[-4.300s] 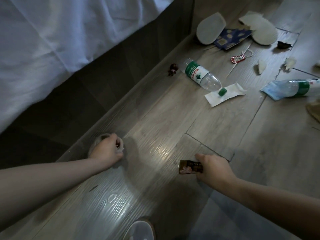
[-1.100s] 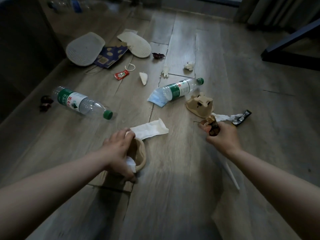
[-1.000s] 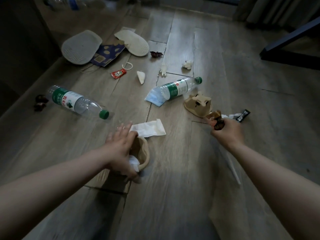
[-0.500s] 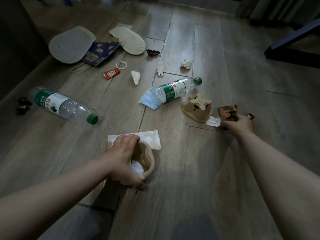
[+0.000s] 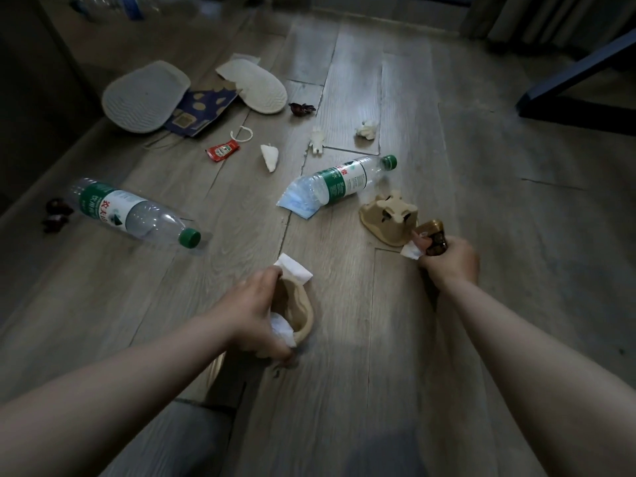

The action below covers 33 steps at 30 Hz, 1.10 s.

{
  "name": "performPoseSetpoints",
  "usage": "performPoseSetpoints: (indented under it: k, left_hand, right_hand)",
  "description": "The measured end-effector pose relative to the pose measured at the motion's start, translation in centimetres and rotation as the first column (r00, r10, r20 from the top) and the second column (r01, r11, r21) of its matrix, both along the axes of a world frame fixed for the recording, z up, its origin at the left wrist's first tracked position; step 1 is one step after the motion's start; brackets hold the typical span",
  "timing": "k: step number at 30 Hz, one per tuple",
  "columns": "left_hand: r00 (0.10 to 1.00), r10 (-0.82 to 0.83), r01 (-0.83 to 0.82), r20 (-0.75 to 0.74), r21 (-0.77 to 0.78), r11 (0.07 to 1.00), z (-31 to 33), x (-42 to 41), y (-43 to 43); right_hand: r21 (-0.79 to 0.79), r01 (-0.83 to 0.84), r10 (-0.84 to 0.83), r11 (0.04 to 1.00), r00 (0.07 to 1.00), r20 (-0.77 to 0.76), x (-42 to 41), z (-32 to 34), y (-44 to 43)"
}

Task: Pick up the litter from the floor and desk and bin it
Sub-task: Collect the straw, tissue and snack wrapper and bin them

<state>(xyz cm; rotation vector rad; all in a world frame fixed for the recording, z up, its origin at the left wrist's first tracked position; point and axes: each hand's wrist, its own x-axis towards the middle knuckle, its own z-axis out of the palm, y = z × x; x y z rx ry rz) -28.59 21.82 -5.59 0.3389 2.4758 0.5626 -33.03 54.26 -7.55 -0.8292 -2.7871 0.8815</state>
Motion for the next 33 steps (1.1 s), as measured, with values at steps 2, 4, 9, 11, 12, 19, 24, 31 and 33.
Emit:
performPoseSetpoints:
  k: [2,4,9,11,12,19,24,31,33]
  left_hand:
    - [0.997,0.067,-0.068,0.023,0.041,0.997,-0.1,0.2,-0.1]
    - [0.993,0.113,-0.116,0.041,0.078,0.990,0.3,0.9,-0.6]
    - [0.962,0.261,-0.272,0.077,0.217,0.938,4.2,2.8,-2.6]
    - [0.925,0.364,-0.379,0.108,0.235,0.895,6.8,3.7,-3.5]
    - [0.904,0.409,-0.427,0.121,0.232,0.874,8.3,4.3,-3.9]
    - [0.804,0.559,-0.590,0.204,0.148,0.794,24.4,8.0,-7.0]
    - [0.793,0.573,-0.608,0.207,0.207,0.766,40.4,10.8,-6.3]
    - [0.774,0.591,-0.633,0.226,0.297,0.715,64.0,12.4,-2.5]
    - [0.779,0.585,-0.625,0.225,0.337,0.704,70.4,12.9,-1.3]
  right_hand:
    - [-0.074,0.016,-0.017,0.997,1.000,-0.019,0.8,1.0,-0.4]
    - [-0.170,0.018,-0.023,0.985,0.999,-0.028,1.9,2.7,-1.1]
    - [-0.388,0.065,-0.064,0.920,0.998,0.017,6.7,7.8,-4.2]
    - [-0.432,0.114,-0.099,0.894,0.993,0.057,9.5,10.1,-5.6]
    - [-0.460,0.137,-0.111,0.877,0.990,0.083,10.9,11.3,-6.3]
    - [-0.512,0.258,-0.199,0.819,0.966,0.168,17.2,24.6,-8.8]
    - [-0.559,0.292,-0.254,0.776,0.956,0.147,19.2,39.4,-8.9]
    - [-0.661,0.248,-0.300,0.708,0.953,0.036,22.0,64.8,-9.4]
    - [-0.678,0.229,-0.316,0.698,0.949,-0.005,23.3,71.9,-9.5]
